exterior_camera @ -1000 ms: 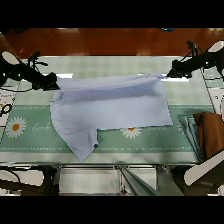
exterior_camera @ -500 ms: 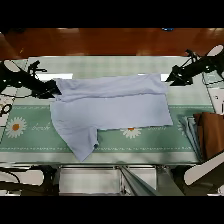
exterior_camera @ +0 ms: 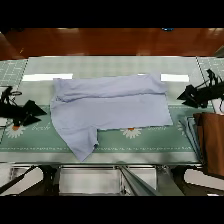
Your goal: Fold the shirts.
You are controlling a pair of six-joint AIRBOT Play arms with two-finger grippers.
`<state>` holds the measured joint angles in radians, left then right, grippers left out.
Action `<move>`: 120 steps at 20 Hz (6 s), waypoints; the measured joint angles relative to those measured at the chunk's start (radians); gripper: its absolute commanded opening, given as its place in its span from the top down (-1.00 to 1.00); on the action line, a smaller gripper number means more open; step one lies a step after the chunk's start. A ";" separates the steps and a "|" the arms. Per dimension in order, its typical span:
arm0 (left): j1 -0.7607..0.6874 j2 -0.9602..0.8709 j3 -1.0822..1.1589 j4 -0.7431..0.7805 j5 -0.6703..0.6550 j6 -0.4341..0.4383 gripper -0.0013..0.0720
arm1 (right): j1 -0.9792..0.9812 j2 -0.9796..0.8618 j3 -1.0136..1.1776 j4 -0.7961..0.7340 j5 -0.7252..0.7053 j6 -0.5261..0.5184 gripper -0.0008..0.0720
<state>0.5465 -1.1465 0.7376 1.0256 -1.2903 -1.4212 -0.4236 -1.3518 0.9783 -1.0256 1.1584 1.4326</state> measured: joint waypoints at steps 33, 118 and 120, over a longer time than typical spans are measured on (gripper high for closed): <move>-0.257 0.025 -0.393 -0.245 0.183 0.206 0.91 | -0.234 0.307 -0.440 0.103 -0.021 -0.138 -0.16; -0.428 0.174 -0.059 -0.156 0.465 0.100 0.80 | 0.185 -0.585 0.521 0.467 -0.106 -0.135 0.92; -0.431 0.170 -0.059 -0.182 0.447 0.129 0.91 | 0.180 -0.520 0.517 0.384 -0.070 -0.129 0.92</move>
<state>0.1158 -0.9768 0.6785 0.8440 -0.8436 -1.2922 -0.2436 -1.8713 1.4956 -0.6418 1.0882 1.3037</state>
